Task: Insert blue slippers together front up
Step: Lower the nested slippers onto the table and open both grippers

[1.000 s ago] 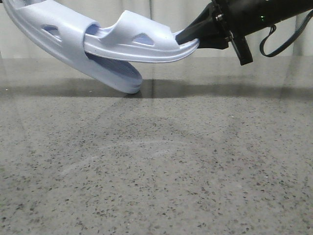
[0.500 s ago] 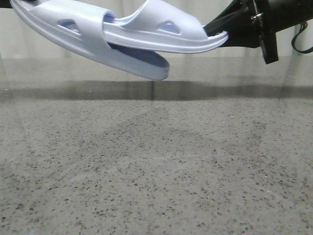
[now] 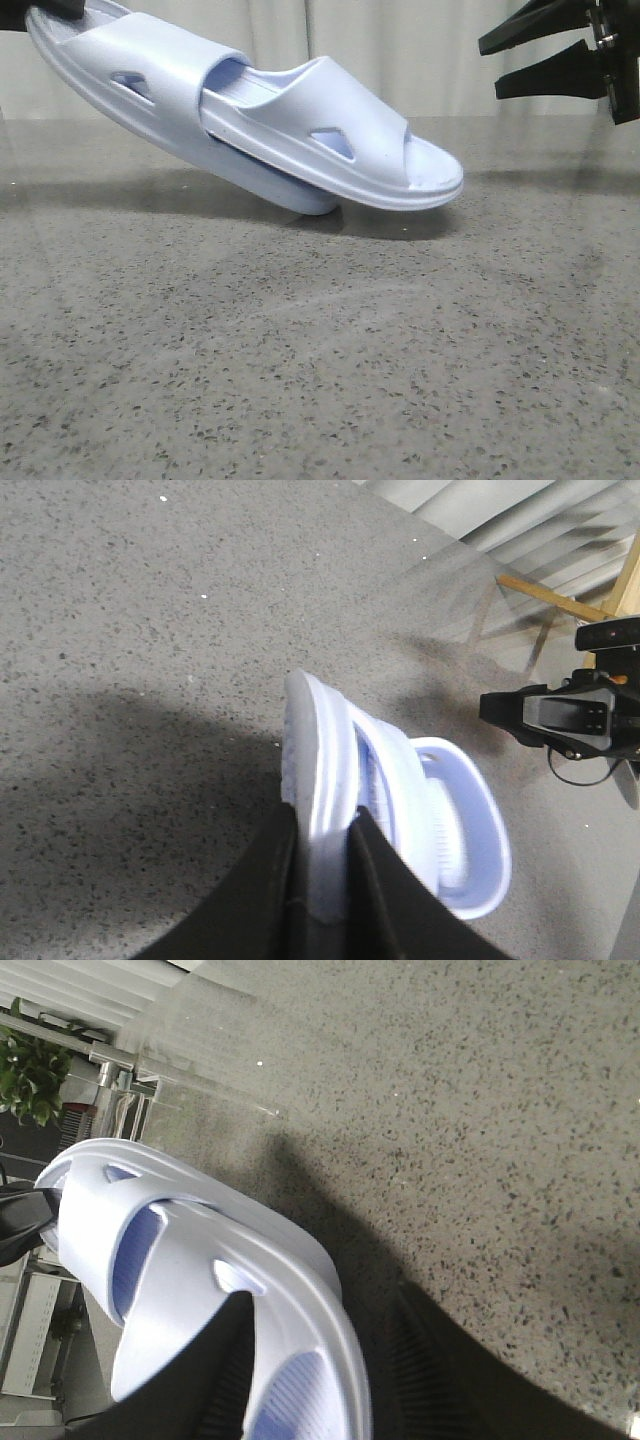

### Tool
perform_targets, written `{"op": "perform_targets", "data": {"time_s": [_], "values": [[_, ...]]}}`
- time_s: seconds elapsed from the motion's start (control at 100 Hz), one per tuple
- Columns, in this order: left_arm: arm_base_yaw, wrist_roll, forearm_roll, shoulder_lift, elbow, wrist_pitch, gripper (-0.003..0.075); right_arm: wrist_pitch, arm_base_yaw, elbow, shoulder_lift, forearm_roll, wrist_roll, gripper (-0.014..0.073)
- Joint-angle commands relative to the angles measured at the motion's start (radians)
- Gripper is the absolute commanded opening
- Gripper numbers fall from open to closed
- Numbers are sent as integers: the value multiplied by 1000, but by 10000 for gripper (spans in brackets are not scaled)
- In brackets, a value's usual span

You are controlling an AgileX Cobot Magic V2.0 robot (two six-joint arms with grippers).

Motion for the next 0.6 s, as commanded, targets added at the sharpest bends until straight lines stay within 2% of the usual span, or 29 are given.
{"op": "perform_targets", "data": {"time_s": [0.0,0.2,0.31,0.38,0.47,0.59], "values": [[-30,13,-84,-16,-24,4,15,128,-7,-30,-54,46,-3,276],[-121,80,-82,9,-24,-108,16,128,-10,-30,-58,-2,2,276],[-128,157,-77,12,-24,-157,18,128,-19,-30,-71,-7,2,276],[-128,205,-56,12,-24,-178,45,128,-28,-30,-79,-8,2,276],[-128,232,-22,12,-24,-207,145,128,-42,-30,-89,-8,2,276],[-128,236,21,12,-24,-247,372,128,-56,-30,-97,-10,2,276]]}}
